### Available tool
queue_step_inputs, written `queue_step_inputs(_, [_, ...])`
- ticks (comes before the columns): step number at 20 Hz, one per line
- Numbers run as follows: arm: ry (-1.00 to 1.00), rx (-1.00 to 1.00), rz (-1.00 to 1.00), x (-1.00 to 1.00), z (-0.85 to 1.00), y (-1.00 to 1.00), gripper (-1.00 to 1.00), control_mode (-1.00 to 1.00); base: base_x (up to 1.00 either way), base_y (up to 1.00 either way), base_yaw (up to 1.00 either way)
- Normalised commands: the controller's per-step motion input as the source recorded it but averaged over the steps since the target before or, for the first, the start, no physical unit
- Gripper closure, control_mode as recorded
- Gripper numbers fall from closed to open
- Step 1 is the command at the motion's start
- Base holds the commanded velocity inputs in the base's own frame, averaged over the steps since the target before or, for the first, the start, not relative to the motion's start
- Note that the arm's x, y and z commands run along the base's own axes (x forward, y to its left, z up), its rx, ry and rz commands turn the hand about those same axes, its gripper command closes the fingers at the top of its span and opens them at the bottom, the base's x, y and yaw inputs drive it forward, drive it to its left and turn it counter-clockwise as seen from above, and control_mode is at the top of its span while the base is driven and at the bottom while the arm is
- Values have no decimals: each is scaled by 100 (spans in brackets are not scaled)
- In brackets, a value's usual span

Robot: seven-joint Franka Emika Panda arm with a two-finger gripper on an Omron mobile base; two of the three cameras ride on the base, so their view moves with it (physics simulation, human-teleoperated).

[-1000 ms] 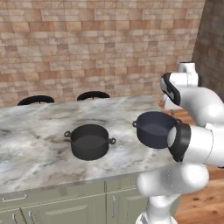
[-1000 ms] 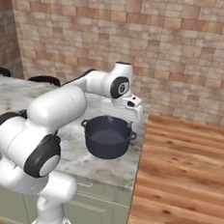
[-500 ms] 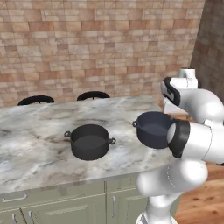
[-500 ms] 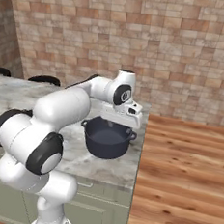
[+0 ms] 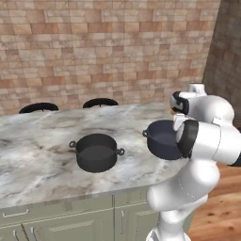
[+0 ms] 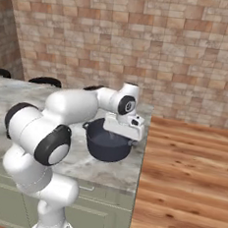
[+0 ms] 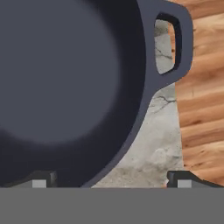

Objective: Pick the pot and pot and place them in the sink. Then turn on the water.

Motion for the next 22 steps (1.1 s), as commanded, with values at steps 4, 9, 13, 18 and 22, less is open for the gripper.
queue_step_inputs(4, [9, 1, -1, 16, -32, -2, -100, -100, 0, 0, 0])
queue_step_inputs(9, [11, 2, -4, 14, -18, -4, -100, -100, 0, 0, 0])
queue_step_inputs(13, [9, 4, -1, 1, -1, -4, -100, -100, 0, 0, 0])
queue_step_inputs(18, [7, 3, 0, 0, -17, -1, -100, -100, 0, 0, 0])
queue_step_inputs(22, [5, 1, 0, 0, -21, 0, -100, -100, 0, 0, 0])
